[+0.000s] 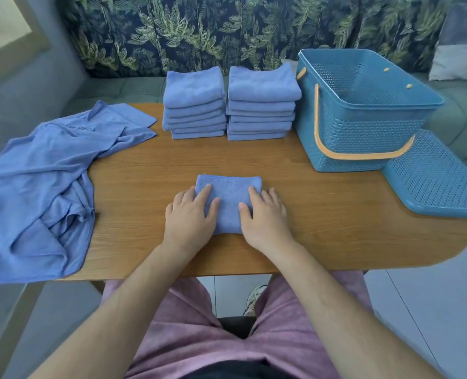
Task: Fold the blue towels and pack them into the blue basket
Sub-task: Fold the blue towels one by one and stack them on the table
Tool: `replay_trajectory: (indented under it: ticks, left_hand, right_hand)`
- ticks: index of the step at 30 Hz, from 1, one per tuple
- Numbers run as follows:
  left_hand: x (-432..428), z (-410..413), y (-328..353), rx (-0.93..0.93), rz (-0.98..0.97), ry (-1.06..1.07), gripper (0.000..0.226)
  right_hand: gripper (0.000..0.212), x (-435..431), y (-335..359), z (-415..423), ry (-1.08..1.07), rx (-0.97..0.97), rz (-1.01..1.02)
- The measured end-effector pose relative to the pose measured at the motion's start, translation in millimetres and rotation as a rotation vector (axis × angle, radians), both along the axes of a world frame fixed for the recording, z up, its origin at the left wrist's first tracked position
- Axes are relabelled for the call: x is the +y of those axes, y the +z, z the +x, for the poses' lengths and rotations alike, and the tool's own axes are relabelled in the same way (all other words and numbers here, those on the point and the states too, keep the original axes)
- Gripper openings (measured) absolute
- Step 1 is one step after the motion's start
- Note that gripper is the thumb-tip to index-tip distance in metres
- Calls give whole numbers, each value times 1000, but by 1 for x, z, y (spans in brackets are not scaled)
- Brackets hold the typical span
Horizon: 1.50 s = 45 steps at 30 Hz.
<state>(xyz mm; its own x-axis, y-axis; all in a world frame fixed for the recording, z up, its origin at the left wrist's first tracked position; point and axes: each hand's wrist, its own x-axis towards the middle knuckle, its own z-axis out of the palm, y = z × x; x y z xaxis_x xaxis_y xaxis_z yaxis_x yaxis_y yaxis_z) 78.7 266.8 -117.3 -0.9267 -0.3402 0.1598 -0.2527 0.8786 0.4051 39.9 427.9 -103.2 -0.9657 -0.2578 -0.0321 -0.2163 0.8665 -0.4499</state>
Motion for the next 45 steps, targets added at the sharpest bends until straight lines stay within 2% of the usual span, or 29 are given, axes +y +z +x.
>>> replay_trajectory:
  ticks: [3, 7, 11, 16, 21, 26, 32, 34, 35, 37, 40, 42, 43, 45]
  left_hand:
    - [-5, -2, 8, -18, 161, -17, 50]
    - [-10, -2, 19, 50, 412, -92, 48]
    - [-15, -3, 38, 136, 558, -55, 45]
    - [-42, -34, 103, 244, 636, 28, 43]
    - [-88, -110, 165, 317, 514, 25, 45]
    - [-132, -194, 190, 293, 572, 14, 45]
    - [-160, -259, 174, 238, 569, 33, 45]
    - [-162, -269, 155, 182, 493, 22, 45]
    - [-163, -272, 142, 138, 449, 16, 43]
    - [-165, -278, 123, 81, 386, 38, 38]
    - [-164, -284, 120, 137, 166, 123, 33]
    - [-162, -286, 122, 194, 15, 45, 37]
    - [-160, -288, 120, 159, -14, -39, 40]
    - [-156, -288, 109, -33, 13, -181, 46]
  right_hand:
    - [51, -2, 4, 4, -3, 49, -255]
    - [58, -3, 5, 10, -15, 11, -486]
    - [58, -11, 19, 3, -30, -25, -594]
    - [58, -34, 82, -43, 55, 44, -605]
    - [56, -77, 158, -121, 122, 95, -512]
    - [56, -115, 195, -196, 139, 43, -361]
    - [50, -145, 178, -269, 126, -38, -279]
    - [36, -151, 163, -283, 159, -8, -124]
    - [33, -153, 153, -288, 190, 10, 7]
    - [49, -157, 143, -296, 256, 74, 257]
    - [45, -161, 148, -299, 342, 284, 272]
    - [49, -165, 142, -298, 387, 427, 292]
    - [50, -167, 135, -295, 422, 433, 357]
    - [52, -168, 120, -289, 475, 318, 499]
